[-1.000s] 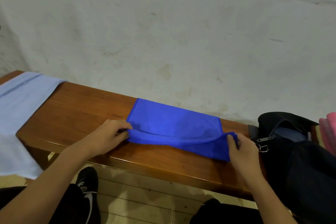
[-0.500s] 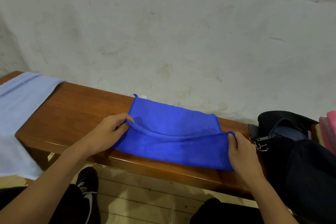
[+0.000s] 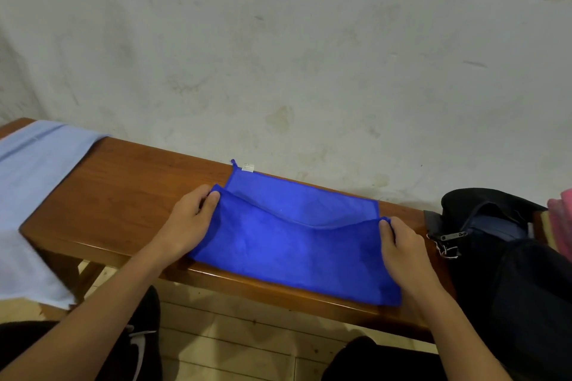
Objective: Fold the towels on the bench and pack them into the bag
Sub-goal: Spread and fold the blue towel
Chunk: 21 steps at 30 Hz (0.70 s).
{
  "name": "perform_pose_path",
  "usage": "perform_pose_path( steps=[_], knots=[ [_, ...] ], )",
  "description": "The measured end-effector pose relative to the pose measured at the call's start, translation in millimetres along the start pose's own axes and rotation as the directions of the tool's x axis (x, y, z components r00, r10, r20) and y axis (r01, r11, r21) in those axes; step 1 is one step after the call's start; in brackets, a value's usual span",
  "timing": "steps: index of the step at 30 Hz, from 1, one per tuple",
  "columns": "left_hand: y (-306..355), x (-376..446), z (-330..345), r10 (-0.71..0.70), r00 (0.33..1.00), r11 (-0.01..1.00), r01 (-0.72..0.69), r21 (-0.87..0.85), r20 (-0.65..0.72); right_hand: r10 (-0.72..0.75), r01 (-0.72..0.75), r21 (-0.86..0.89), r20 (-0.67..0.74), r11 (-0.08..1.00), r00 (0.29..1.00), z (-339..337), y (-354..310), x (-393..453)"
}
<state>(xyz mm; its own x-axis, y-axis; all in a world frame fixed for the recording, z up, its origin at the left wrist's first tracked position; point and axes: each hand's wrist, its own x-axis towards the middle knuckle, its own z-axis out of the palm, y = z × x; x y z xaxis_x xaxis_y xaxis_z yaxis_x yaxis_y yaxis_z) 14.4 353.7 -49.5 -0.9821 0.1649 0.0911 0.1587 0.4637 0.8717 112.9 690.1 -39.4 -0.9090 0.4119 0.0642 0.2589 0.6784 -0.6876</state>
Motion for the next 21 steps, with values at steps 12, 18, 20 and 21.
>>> perform_pose_path(
  steps=[12, 18, 20, 21],
  knots=[
    [1, -5, -9, 0.113, 0.993, 0.988, -0.108, 0.106, -0.039, -0.079, 0.073, -0.118, -0.054, 0.99, 0.995, 0, -6, -3],
    [10, 3, -10, 0.086, 0.989, 0.996, -0.087, -0.001, -0.119, -0.028, 0.025, -0.017, -0.239, 1.0, 0.971, 2, -2, 1],
    [11, 10, -6, 0.042, 0.994, 0.998, -0.047, -0.05, -0.098, -0.011, 0.021, 0.035, -0.257, 0.999, 0.966, 4, 0, 3],
    [11, 14, -5, 0.024, 0.996, 0.997, -0.03, -0.067, -0.083, -0.012, 0.027, 0.053, -0.262, 0.998, 0.965, 5, -1, 3]
  ],
)
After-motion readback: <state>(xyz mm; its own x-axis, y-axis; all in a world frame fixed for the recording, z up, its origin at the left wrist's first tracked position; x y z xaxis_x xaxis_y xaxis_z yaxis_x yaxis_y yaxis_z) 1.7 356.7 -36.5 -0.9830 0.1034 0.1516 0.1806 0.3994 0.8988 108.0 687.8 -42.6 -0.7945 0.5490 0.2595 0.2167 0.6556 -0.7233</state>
